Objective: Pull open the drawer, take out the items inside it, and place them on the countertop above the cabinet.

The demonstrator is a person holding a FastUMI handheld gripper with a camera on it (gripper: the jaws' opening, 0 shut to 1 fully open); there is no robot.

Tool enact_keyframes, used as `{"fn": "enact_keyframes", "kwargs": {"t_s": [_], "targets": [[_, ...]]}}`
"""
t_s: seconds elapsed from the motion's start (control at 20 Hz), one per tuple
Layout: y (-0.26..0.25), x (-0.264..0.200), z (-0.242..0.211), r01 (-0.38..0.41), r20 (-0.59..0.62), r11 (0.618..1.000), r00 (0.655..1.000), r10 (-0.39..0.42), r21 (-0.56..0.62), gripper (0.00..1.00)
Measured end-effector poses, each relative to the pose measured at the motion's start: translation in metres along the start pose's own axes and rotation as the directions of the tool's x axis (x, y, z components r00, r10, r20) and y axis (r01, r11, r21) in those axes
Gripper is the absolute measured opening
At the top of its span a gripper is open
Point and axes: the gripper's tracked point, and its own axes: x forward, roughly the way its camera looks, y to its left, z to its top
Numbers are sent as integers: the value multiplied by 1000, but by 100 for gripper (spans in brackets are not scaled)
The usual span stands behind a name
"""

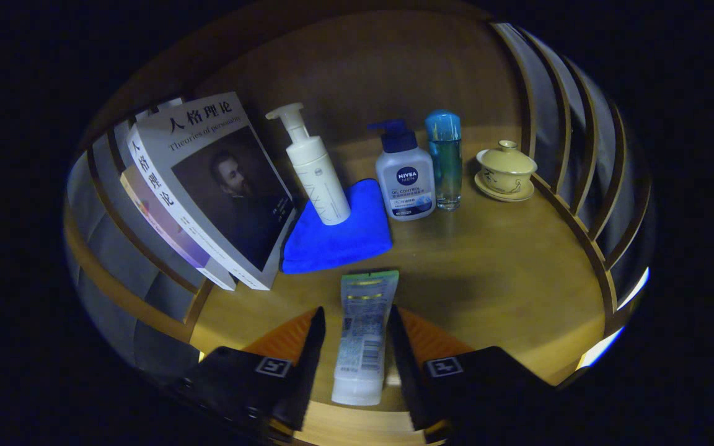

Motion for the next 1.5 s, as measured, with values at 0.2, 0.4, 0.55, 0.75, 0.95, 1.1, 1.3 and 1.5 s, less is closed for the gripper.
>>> {"fn": "enact_keyframes", "kwargs": {"t_s": [0.2, 0.4, 0.55, 0.75, 0.95, 1.1, 1.3, 1.5], "targets": [[-4, -29, -9, 46, 112, 992, 993, -33, -114, 98], [5, -72, -33, 27, 237, 994, 971, -2, -101, 98], [8, -101, -55, 19, 304, 994, 953, 16, -112, 98], [15, -149, -84, 42, 426, 988, 904, 25, -146, 98], [25, -181, -123, 65, 494, 981, 869, 34, -182, 98], [31, -198, -150, 92, 531, 972, 846, 39, -217, 98], [39, -222, -185, 127, 595, 960, 802, 48, -249, 98], [47, -234, -233, 103, 599, 964, 798, 68, -247, 98]]}}
